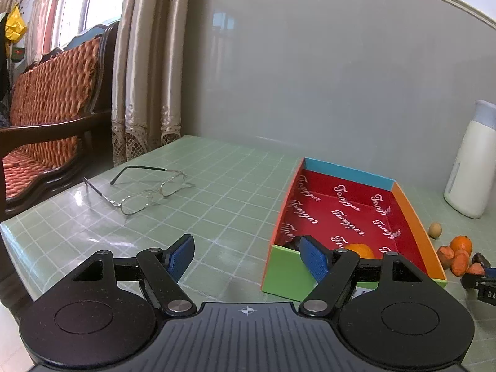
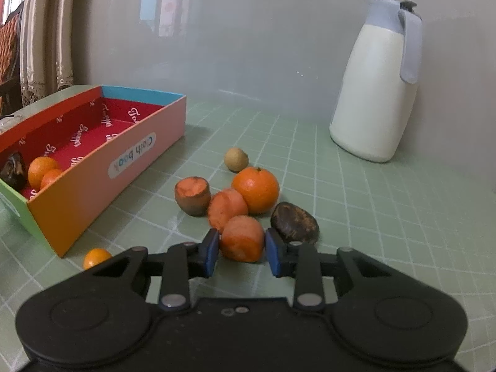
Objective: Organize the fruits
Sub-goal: 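Carry the orange piece into the red box and open the right gripper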
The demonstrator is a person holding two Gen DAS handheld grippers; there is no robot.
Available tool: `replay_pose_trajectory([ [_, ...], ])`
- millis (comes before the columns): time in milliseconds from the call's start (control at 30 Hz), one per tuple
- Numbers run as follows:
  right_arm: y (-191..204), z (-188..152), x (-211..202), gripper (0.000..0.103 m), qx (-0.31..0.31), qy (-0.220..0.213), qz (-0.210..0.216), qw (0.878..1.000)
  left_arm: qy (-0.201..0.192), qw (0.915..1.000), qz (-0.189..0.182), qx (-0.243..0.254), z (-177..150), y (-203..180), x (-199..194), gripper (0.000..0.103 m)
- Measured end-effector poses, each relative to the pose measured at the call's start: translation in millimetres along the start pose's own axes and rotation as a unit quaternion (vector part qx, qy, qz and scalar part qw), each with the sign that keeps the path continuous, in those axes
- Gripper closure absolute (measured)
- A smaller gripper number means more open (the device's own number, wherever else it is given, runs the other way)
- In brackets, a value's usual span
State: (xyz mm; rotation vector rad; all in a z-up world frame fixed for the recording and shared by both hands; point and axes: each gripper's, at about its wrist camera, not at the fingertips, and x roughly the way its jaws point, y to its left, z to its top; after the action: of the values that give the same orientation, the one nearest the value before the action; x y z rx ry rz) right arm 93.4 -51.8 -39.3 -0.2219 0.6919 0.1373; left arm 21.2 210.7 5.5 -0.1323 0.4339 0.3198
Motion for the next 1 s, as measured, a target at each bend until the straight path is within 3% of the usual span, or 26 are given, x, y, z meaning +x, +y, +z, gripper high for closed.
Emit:
replay_pose_trajectory([
  [433,8,19,-29,0.073,0.013,-0.045,0.017,0.999,-0.006,0.9999,0.013,0.007,2,11,-9,0.028],
  [1000,71,43,-44,0.073,-0.002,-0.109,0.088,0.99,0.001,0.998,0.063,-0.002,1,59,-14,0.028],
])
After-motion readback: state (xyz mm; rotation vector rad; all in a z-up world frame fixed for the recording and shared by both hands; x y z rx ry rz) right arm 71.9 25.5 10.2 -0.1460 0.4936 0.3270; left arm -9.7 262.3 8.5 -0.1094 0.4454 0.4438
